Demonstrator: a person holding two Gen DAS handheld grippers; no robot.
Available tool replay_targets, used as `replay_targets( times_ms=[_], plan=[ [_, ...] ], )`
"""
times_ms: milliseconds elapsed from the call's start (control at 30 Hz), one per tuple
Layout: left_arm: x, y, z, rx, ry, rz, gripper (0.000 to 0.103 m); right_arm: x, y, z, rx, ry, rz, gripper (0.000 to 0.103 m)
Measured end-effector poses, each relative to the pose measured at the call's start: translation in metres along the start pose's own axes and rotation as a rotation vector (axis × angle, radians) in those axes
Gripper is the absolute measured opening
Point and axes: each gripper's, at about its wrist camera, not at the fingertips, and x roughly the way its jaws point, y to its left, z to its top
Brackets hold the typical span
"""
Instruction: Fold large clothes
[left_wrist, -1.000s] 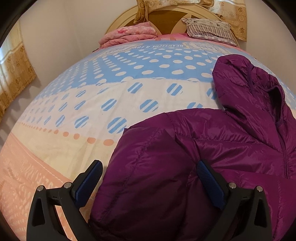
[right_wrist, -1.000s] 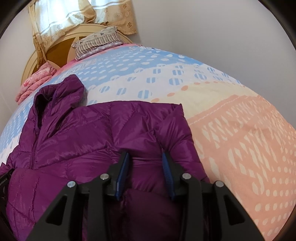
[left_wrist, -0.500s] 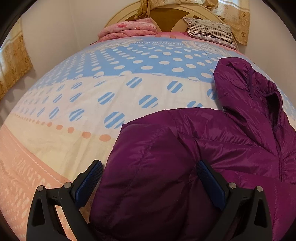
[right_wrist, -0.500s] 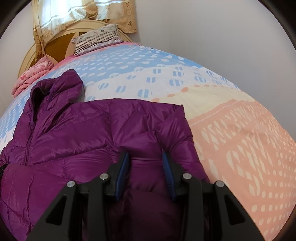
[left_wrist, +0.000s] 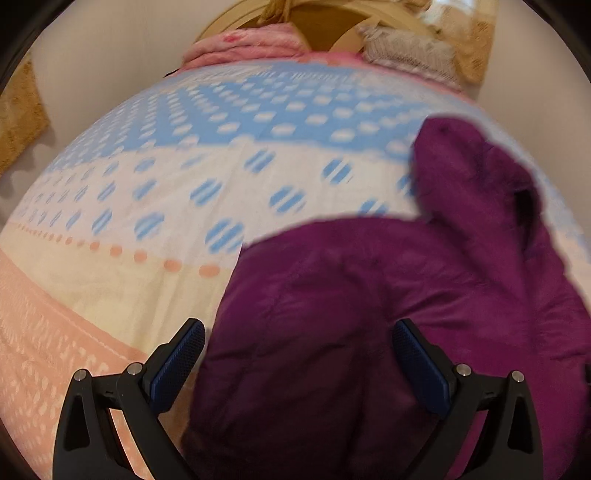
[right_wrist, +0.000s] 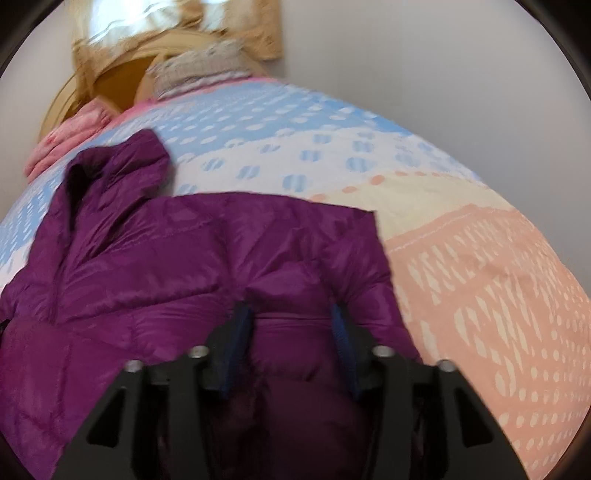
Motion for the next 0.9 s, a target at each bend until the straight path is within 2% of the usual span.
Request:
replay_targets(
  times_ms=[33,133,200,267,367,567,667,733,767,800,833,867,900],
  plan=[
    [-0.009,-0.001,0.007,0.008,-0.032,-0.023,0.102,-0.004,0.002,0.006,-0.015,0.016,0.024,0.076],
    [-0.026,-0.011,0.034,0.053,-0.103,-0.073,0.102,-0.018,0.014,0.039,-0.073,-0.003,0.083,0.080],
    [-0.020,-0.018,0.055,0.063,-0.099,-0.117,0.102,-0.019,0.023,0.059,-0.085,-0.024,0.109,0.081],
    [-0.007,-0.023,0.075,0.049,-0.098,-0.125,0.102,-0.012,0.036,0.085,-0.082,-0.045,0.180,0.081],
    [0.027,-0.030,0.107,0.001,-0.042,-0.147,0.102,0.010,0.051,0.116,-0.075,-0.044,0.242,0.081],
    [0.069,-0.043,0.138,-0.054,-0.038,-0.178,0.102,0.063,0.076,0.154,-0.054,-0.036,0.295,0.082],
    [0.087,-0.058,0.143,-0.004,-0.047,-0.181,0.102,0.085,0.086,0.162,-0.061,-0.013,0.320,0.082],
    [0.096,-0.067,0.144,0.044,-0.058,-0.182,0.098,0.103,0.093,0.167,-0.063,0.018,0.345,0.082],
    [0.100,-0.071,0.144,0.061,-0.056,-0.197,0.088,0.110,0.096,0.168,-0.067,0.034,0.356,0.082],
    [0.106,-0.075,0.143,0.085,-0.040,-0.228,0.069,0.120,0.101,0.168,-0.081,0.054,0.357,0.082],
    [0.112,-0.080,0.141,0.114,-0.012,-0.259,0.057,0.128,0.105,0.167,-0.104,0.074,0.352,0.079],
    [0.119,-0.086,0.138,0.142,0.023,-0.282,0.026,0.135,0.109,0.164,-0.128,0.098,0.354,0.071],
    [0.123,-0.091,0.135,0.169,0.047,-0.303,0.008,0.139,0.111,0.162,-0.145,0.117,0.353,0.038]
  ],
)
